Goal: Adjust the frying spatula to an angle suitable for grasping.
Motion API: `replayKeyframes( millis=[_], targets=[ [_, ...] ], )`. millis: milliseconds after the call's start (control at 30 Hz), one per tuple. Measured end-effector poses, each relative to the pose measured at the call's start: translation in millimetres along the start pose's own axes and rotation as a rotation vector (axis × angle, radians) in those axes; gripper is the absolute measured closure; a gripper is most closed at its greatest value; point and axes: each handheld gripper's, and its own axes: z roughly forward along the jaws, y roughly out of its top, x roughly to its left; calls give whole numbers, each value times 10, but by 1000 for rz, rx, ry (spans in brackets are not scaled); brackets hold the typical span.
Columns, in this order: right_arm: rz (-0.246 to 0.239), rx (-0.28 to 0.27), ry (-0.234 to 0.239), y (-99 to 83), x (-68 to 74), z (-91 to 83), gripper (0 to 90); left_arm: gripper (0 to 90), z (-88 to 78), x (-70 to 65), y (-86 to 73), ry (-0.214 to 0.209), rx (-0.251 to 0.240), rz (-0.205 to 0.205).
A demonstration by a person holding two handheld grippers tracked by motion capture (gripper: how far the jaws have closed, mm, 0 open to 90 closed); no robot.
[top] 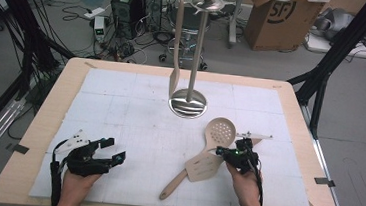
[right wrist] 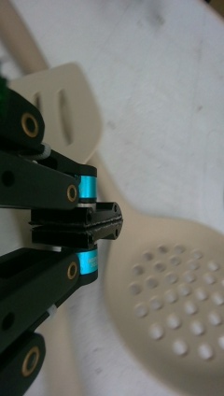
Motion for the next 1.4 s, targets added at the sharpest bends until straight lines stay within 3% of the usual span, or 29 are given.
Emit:
replayKeyframes(
  millis=[67, 233, 333, 400, 467, 633, 733, 867, 933, 1167, 1233, 1333, 1400],
  targets=[
    [15, -15, 7, -58, -57, -84, 896, 232, -2, -3, 1, 0, 0, 2],
    [3, -3, -28, -195, -146, -243, 895, 232, 17, -24, 7, -2, 2, 4],
    [46, 20, -26, -324, -240, -233, 895, 232, 39, -34, 9, -8, 8, 9],
    [47, 35, -32, -394, -277, -198, 896, 233, 43, -37, 10, -9, 5, 9],
    [72, 11, -8, -427, -317, -209, 896, 233, 41, -28, 9, -9, 8, 7],
    [32, 22, -23, -404, -265, -217, 896, 233, 31, -23, 10, -12, 2, 6],
    [8, 37, 3, -387, -167, -222, 895, 233, 30, -18, 9, -12, 2, 4],
    [-61, 96, -6, -396, -9, -180, 895, 233, 34, -26, 8, -14, 6, 1],
    [-62, 104, -5, -428, -16, -181, 895, 233, 32, -28, 9, -15, 4, 4],
    [-1, 91, 11, -516, -204, -366, 895, 233, 31, -25, 6, -12, 6, 2],
    [-4, 57, 19, -517, -231, -431, 895, 233, 35, -29, 6, -11, 7, 3],
    [31, -14, -18, -437, -409, -561, 895, 233, 38, -33, 7, -13, 9, 6],
    [105, -69, -75, -357, -648, -643, 895, 233, 40, -35, 7, -14, 8, 6]
  ],
)
